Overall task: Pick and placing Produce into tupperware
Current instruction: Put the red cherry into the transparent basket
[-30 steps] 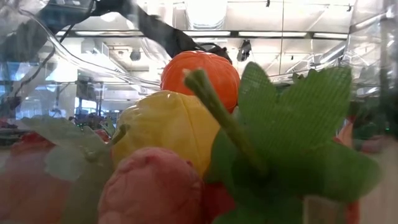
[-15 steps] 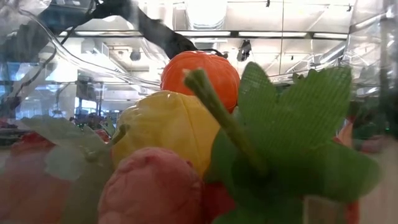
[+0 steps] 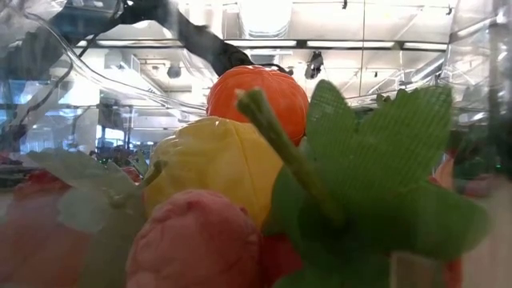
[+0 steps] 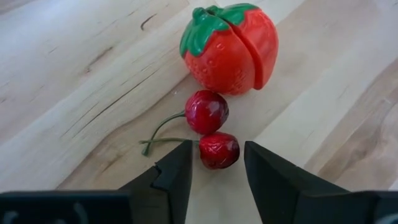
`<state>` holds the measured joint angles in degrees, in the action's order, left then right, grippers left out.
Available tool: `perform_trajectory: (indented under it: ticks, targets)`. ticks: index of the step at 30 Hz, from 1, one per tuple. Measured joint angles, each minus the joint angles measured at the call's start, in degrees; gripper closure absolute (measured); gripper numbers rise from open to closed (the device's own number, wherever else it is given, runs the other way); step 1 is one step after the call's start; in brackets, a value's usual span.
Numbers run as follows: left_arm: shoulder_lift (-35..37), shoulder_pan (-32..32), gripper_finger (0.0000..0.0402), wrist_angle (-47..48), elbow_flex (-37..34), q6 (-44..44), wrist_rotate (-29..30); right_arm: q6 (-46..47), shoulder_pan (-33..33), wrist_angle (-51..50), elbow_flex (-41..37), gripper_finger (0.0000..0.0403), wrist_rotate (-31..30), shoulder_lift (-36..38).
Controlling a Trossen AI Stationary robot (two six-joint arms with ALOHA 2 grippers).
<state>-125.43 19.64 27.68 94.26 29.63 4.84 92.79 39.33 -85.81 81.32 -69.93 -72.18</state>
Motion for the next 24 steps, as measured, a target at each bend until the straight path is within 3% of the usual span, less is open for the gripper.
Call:
perform_trajectory:
  ticks: [7,24]
  targets:
    - [0.0,0.0,0.03,-0.13,0.0,0.0,0.0,0.11,0.01,0.9,0.0,0.0096,0.0,0.0]
    - [1.16,-2.3,0.0302,0.19,-0.07,-1.44,-2.97,0.04,0.02,1.06,0.0,0.0095,0.02,0.0]
